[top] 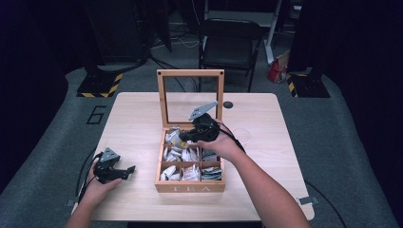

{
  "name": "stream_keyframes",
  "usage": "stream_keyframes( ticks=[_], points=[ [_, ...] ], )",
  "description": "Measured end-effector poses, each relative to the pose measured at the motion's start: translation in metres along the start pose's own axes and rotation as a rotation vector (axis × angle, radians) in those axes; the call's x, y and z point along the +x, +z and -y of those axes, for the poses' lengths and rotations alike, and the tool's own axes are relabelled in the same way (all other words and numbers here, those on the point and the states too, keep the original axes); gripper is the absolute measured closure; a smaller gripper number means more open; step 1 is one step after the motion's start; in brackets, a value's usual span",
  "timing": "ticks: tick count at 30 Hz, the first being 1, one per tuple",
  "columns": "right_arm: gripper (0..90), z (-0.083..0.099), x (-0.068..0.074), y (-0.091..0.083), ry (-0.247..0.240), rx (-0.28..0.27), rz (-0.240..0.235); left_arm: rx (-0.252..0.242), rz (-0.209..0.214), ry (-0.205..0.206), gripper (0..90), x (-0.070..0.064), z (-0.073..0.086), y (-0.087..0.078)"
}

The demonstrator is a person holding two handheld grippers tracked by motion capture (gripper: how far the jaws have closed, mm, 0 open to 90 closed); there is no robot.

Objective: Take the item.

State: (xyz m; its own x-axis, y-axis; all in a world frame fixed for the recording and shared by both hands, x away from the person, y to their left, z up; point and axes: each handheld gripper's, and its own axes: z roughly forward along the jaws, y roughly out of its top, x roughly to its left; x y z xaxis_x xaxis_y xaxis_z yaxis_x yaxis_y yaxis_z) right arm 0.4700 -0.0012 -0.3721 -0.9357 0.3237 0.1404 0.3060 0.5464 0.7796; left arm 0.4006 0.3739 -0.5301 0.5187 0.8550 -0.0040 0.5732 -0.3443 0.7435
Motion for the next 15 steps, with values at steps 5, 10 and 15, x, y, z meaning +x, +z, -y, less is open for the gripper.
stream_keyframes(
  ticks=[5, 10, 15],
  points=[
    [89.6, 0.004, -0.005, -0.017, 0.012, -0.018, 0.038, 0.001, 0.000, 0.001, 14.7, 0.000, 0.000, 0.000],
    [89.6, 0.007, -0.010, -0.030, 0.019, -0.031, 0.058, 0.000, 0.000, 0.000, 14.6, 0.000, 0.000, 0.000],
    [89.6, 0.012, -0.018, -0.047, 0.030, -0.044, 0.091, 0.000, -0.001, 0.000, 14.6, 0.000, 0.000, 0.000]
  ],
)
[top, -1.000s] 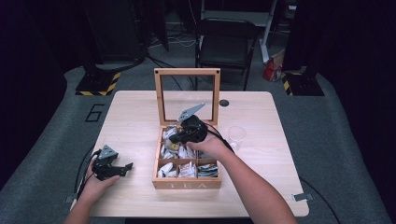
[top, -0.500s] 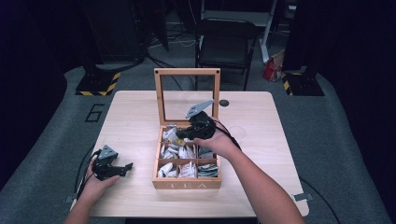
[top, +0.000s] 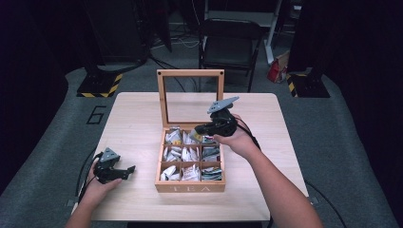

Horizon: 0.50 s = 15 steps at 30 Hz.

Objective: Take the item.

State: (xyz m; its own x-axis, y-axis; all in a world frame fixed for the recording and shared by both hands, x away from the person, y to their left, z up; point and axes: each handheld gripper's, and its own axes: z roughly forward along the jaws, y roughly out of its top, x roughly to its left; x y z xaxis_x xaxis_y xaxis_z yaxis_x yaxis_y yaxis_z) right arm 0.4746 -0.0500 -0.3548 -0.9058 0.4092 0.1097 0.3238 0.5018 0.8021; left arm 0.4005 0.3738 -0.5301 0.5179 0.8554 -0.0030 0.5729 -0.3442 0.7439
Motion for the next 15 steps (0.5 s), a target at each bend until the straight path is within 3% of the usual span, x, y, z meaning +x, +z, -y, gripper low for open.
stream_keyframes(
  ticks=[15],
  points=[
    [89.6, 0.009, -0.017, -0.033, 0.054, -0.037, 0.070, 0.001, 0.001, 0.001, 14.6, 0.000, 0.000, 0.000]
  ],
)
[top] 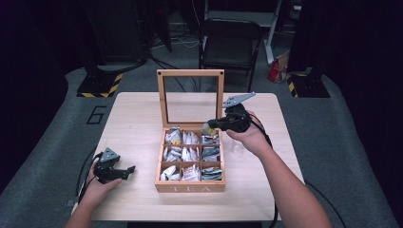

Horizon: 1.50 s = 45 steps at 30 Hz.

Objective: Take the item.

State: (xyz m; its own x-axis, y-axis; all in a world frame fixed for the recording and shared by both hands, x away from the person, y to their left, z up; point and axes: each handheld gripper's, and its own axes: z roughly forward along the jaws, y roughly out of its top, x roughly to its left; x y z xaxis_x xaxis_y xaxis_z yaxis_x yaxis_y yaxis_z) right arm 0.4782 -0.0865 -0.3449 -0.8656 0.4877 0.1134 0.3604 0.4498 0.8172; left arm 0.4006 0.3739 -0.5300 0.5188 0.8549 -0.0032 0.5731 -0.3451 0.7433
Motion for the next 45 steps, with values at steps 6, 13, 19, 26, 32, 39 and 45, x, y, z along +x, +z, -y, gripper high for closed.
stream_keyframes(
  ticks=[6, 13, 19, 26, 32, 39, 45],
  points=[
    [89.6, 0.003, -0.005, -0.009, 0.004, -0.008, 0.025, -0.001, 0.000, -0.001, 14.6, 0.000, 0.000, 0.000],
    [89.6, 0.008, -0.011, -0.018, 0.012, -0.005, 0.045, -0.001, -0.001, -0.001, 14.6, 0.000, 0.000, 0.000],
    [89.6, 0.011, -0.015, -0.024, 0.016, -0.006, 0.059, -0.001, 0.000, -0.001, 14.6, 0.000, 0.000, 0.000],
    [89.6, 0.016, -0.021, -0.034, 0.034, -0.013, 0.084, -0.001, -0.001, -0.001, 14.6, 0.000, 0.000, 0.000],
    [89.5, 0.023, -0.026, -0.040, 0.043, -0.010, 0.102, -0.001, 0.000, -0.002, 14.6, 0.000, 0.000, 0.000],
    [89.6, 0.035, -0.034, -0.048, 0.063, -0.010, 0.124, 0.000, 0.000, -0.001, 14.6, 0.000, 0.000, 0.000],
    [89.6, 0.044, -0.040, -0.056, 0.085, -0.006, 0.145, 0.000, 0.000, -0.001, 14.6, 0.000, 0.000, 0.000]
  ],
)
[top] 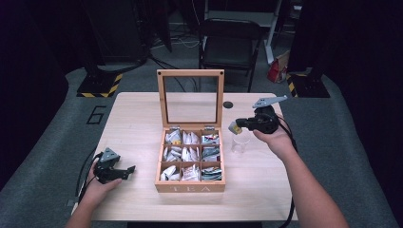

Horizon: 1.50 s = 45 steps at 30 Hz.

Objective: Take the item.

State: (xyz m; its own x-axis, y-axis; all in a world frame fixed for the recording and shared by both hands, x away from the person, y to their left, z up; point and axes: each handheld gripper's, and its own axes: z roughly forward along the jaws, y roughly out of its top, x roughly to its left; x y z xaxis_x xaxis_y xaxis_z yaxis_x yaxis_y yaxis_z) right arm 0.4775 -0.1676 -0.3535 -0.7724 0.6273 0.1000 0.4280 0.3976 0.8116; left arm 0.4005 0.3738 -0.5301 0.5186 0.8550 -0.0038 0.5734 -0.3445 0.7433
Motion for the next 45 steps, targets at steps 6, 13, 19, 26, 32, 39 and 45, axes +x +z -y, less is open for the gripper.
stream_keyframes(
  ticks=[6, 13, 19, 26, 32, 39, 45],
  points=[
    [89.5, 0.004, -0.004, -0.003, 0.004, 0.002, 0.011, -0.001, 0.000, -0.002, 14.7, 0.000, 0.000, 0.000],
    [89.6, 0.011, -0.007, -0.001, 0.013, 0.016, 0.025, -0.001, -0.001, -0.001, 14.6, 0.000, 0.000, 0.000],
    [89.5, 0.020, -0.012, 0.003, 0.030, 0.035, 0.042, -0.001, -0.002, 0.000, 14.6, 0.000, 0.000, 0.000],
    [89.5, 0.029, -0.016, 0.009, 0.050, 0.050, 0.054, -0.001, 0.000, 0.001, 14.6, 0.000, 0.000, 0.000],
    [89.5, 0.035, -0.019, 0.015, 0.064, 0.067, 0.061, -0.001, 0.000, -0.002, 14.6, 0.000, 0.000, 0.000],
    [89.5, 0.041, -0.021, 0.021, 0.074, 0.083, 0.068, -0.008, -0.002, -0.003, 14.6, 0.000, 0.000, 0.001],
    [89.5, 0.044, -0.023, 0.027, 0.077, 0.101, 0.077, -0.010, -0.006, -0.003, 14.6, 0.000, 0.000, 0.001]
  ],
)
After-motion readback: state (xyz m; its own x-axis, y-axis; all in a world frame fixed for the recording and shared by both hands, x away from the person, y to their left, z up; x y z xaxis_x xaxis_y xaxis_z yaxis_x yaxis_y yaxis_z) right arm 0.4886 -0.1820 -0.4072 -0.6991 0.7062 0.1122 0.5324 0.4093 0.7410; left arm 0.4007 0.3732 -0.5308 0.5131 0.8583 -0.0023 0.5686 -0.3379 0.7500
